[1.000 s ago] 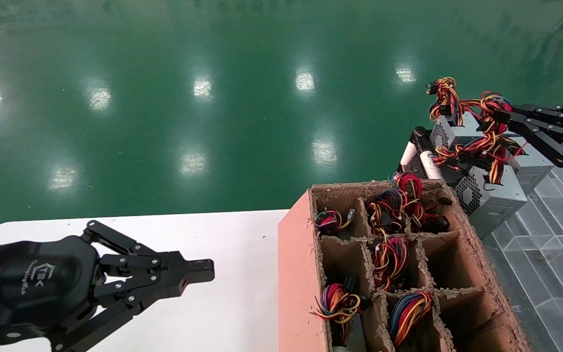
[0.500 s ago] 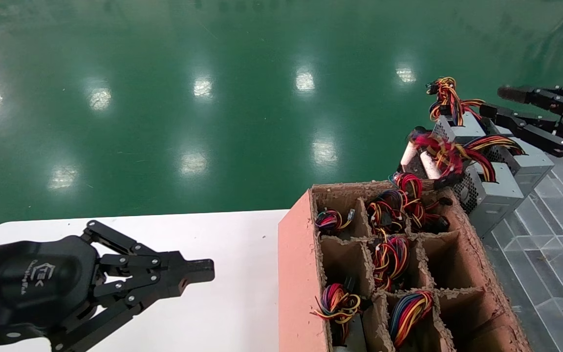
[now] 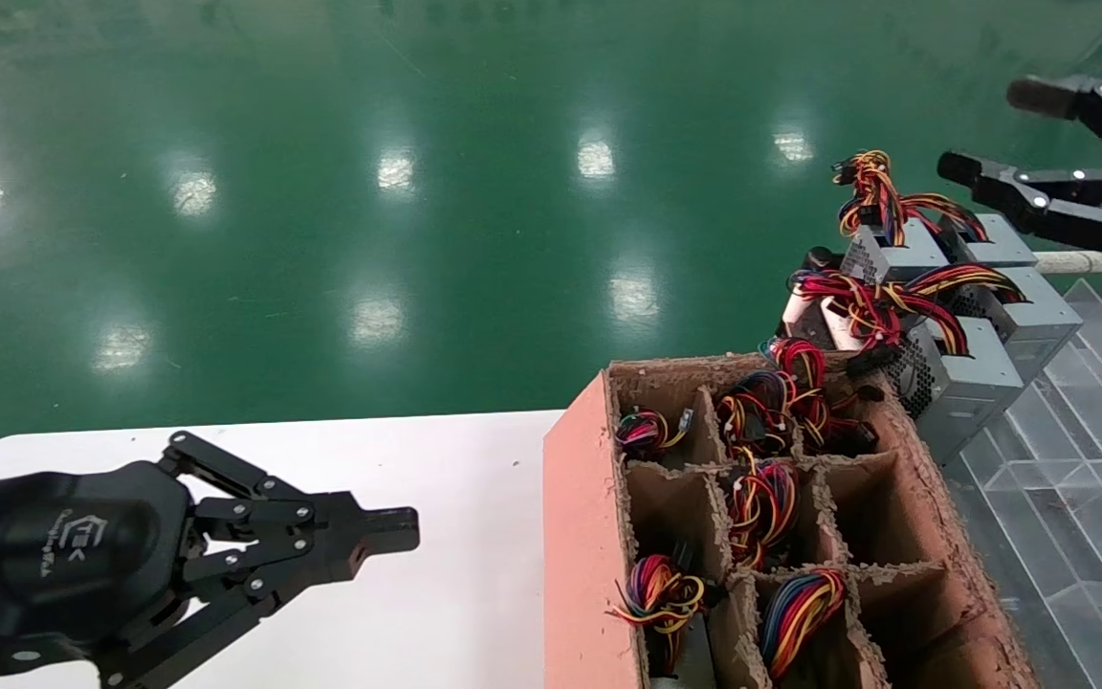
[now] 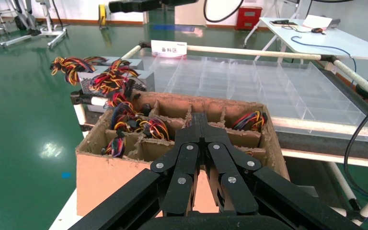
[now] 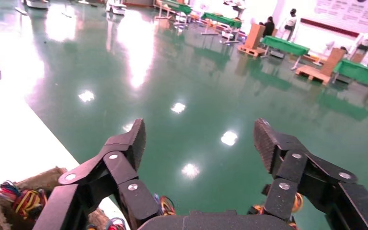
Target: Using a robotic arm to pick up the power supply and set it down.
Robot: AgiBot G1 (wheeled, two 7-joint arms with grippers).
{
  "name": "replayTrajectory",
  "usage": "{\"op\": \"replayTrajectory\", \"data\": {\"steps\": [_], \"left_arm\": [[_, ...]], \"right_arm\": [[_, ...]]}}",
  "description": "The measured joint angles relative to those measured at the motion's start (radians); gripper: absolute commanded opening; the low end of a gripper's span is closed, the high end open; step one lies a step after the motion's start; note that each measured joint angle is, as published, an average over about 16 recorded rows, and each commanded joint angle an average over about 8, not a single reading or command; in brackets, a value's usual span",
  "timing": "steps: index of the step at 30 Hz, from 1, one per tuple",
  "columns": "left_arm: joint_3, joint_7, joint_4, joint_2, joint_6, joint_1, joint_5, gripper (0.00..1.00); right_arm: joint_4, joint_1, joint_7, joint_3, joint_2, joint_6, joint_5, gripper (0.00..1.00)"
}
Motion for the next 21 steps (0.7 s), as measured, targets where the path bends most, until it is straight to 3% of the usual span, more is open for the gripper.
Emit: {"op": "replayTrajectory", "data": {"steps": [6, 7, 14, 15, 21], "left_arm": [[0.0, 0.0, 0.0, 0.0, 0.0, 0.0, 0.0, 0.0], [0.0, 0.0, 0.0, 0.0, 0.0, 0.0, 0.0, 0.05], [0.0, 0.0, 0.0, 0.0, 0.0, 0.0, 0.0, 0.93], [0.0, 0.0, 0.0, 0.0, 0.0, 0.0, 0.0, 1.0], [0.001, 0.0, 0.0, 0.0, 0.0, 0.0, 0.0, 1.0]], "right_arm": [[0.104, -0.06, 0.048, -0.001, 0.004, 0.004, 0.04, 1.0], [0.123, -0.071, 0.057, -0.001, 0.005, 0.004, 0.047, 1.0], [0.259, -0.152, 0.122, -0.003, 0.011, 0.01, 0.099, 1.0], [0.278, -0.163, 0.131, -0.003, 0.012, 0.011, 0.106, 1.0], [0.394, -0.232, 0.186, -0.004, 0.017, 0.015, 0.151, 1.0]]}}
